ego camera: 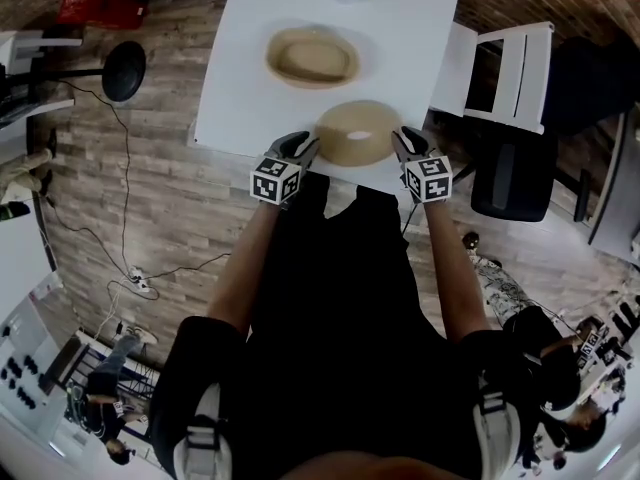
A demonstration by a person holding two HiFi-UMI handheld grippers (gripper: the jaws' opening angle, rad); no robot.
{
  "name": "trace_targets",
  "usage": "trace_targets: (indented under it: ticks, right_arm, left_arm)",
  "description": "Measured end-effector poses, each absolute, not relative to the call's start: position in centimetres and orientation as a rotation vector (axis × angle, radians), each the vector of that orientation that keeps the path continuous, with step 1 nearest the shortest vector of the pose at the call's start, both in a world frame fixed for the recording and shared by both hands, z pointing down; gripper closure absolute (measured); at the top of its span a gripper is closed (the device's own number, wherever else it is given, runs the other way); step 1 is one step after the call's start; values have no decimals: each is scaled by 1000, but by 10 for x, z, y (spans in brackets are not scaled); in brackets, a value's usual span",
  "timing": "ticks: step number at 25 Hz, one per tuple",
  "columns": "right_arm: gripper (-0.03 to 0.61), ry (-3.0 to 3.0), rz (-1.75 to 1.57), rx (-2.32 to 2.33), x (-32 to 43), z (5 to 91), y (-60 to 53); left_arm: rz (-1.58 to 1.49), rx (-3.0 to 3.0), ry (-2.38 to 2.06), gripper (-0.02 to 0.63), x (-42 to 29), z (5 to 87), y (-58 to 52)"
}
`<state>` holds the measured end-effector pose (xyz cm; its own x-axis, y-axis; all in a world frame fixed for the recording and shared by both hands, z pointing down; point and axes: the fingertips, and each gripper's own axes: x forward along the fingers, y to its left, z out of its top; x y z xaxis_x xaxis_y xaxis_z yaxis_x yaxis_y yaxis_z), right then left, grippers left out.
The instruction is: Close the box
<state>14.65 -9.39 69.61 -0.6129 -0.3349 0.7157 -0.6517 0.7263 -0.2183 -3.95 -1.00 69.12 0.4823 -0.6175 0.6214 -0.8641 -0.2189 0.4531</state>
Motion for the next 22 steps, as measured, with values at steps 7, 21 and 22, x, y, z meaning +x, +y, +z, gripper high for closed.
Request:
trace_targets:
  ticks: [7, 21, 22]
  right_arm:
    - [437, -2217, 671, 721, 146, 711, -92]
    - [411, -2164, 726, 727, 146, 730, -93]
    - [411, -2163, 743, 727, 146, 731, -93]
  left_arm:
    - [379, 1892, -1235, 430, -36, 702, -13]
    - [475, 1823, -1176, 408, -26, 729, -4]
    - [483, 1817, -1166, 408, -25, 731, -3]
